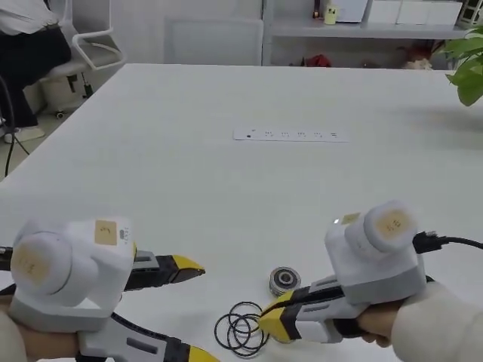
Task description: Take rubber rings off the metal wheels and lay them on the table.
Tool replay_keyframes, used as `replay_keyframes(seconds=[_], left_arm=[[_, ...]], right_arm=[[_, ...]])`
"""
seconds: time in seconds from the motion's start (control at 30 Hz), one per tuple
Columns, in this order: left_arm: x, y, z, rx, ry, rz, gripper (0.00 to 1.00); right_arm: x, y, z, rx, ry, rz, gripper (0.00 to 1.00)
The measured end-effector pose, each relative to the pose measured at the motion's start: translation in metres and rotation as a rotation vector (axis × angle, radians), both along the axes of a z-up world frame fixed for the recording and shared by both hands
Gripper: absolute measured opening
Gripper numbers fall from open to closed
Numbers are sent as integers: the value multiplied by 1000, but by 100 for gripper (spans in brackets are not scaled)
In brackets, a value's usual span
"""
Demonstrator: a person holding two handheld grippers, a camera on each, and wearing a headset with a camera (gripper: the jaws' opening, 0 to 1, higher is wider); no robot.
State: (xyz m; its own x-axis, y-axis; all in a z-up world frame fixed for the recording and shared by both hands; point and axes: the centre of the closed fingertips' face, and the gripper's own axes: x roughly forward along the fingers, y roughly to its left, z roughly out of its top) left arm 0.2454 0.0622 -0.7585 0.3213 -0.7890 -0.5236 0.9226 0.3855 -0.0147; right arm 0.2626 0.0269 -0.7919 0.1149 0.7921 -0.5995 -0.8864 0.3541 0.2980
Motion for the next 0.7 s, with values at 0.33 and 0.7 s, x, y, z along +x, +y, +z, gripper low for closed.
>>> replay_keyframes(seconds=[0.33, 0.7], left_arm=[[1, 1, 3, -16, 5, 13, 73], [3, 4, 16, -53, -7, 44, 76]], right_arm=[[11, -4, 20, 40, -40, -21, 11], [14, -7, 45, 96, -116, 4, 29]])
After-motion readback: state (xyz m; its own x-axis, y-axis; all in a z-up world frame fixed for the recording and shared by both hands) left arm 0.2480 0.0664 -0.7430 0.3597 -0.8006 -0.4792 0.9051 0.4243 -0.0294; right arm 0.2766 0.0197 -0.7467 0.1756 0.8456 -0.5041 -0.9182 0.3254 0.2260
